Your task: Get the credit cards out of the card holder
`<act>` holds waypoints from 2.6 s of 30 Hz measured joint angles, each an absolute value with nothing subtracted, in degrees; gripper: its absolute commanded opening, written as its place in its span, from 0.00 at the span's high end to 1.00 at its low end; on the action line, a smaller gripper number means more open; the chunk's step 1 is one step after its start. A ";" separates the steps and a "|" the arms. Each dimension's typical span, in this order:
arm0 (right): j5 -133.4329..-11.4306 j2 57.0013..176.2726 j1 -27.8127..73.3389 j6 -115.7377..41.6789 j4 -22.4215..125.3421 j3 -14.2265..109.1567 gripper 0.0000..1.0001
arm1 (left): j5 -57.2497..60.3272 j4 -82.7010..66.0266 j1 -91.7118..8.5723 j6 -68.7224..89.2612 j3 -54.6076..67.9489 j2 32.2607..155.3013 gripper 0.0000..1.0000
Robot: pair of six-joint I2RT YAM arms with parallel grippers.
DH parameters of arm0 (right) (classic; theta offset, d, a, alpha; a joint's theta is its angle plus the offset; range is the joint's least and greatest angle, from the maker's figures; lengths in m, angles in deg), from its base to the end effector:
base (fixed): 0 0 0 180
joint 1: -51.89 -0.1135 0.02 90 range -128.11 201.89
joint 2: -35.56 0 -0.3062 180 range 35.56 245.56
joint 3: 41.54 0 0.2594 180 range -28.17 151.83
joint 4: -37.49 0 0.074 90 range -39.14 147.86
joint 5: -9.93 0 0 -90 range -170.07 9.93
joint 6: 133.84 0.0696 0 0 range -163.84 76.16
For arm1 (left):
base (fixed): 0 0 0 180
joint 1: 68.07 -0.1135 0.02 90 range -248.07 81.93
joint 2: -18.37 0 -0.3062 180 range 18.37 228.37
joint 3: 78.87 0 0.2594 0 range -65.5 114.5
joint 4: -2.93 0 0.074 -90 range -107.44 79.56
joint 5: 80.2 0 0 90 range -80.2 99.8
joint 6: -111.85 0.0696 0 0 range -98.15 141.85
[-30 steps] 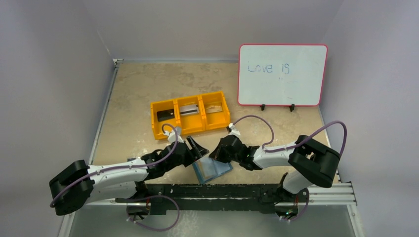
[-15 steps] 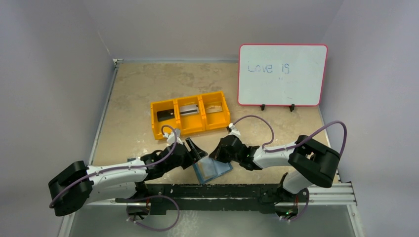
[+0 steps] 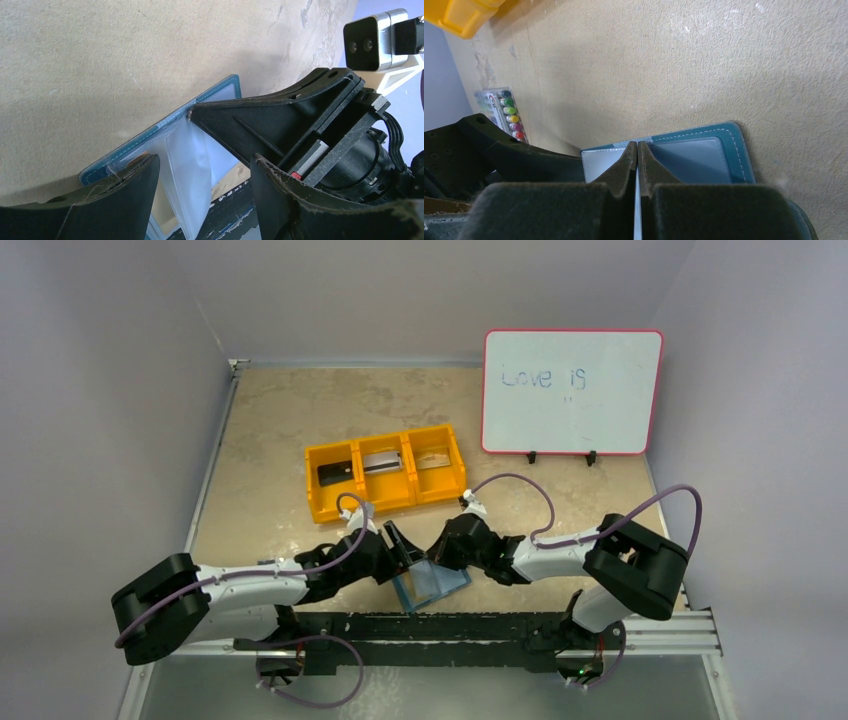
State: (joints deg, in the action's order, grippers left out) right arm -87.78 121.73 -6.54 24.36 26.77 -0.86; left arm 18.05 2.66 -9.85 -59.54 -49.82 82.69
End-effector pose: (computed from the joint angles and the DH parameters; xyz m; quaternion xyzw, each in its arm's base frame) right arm 0.1644 0.2497 0.1525 0.1063 0.8782 0.3865 0.2609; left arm 0.1219 -0.1778 0.1566 -0.2103 0.8622 -0.4062 0.2176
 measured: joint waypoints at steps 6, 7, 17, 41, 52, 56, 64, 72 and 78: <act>-87.80 121.73 -6.54 24.36 26.79 -0.86 1.00 | 17.35 3.86 -9.85 -59.58 -49.88 82.73 0.34; -87.80 121.73 -6.54 24.34 26.79 -0.86 1.00 | 17.20 4.04 -9.85 -59.58 -49.88 82.73 0.34; -87.95 121.51 -6.41 25.17 26.57 -1.27 1.00 | 16.63 2.68 -9.85 -59.49 -49.90 81.36 0.34; -87.93 120.90 -6.15 26.04 26.09 -2.17 1.00 | 18.09 -0.42 -9.42 -59.16 -49.86 80.44 0.34; -88.06 118.45 -6.04 25.08 28.82 -2.19 0.85 | 17.13 7.60 -9.11 -59.60 -49.86 83.34 0.35; -88.65 112.85 -5.93 23.75 32.06 -2.24 0.72 | 17.11 8.91 -9.11 -59.60 -49.55 84.81 0.35; -96.19 103.45 -5.85 24.51 47.62 -1.36 0.70 | 16.19 11.78 -9.07 -59.60 -48.42 88.77 0.36; -104.65 93.12 -5.82 30.55 65.80 -1.32 0.71 | 13.99 14.29 -8.48 -59.34 -42.89 95.45 0.36; -108.15 84.75 -5.82 31.51 73.04 -1.23 0.71 | 12.72 17.66 -7.93 -59.05 -39.78 103.50 0.37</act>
State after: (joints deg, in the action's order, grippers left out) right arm -108.15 84.75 -5.82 31.51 73.04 -1.23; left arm 12.72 17.66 -7.93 -59.05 -39.78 103.50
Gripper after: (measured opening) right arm 0.288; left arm 0.638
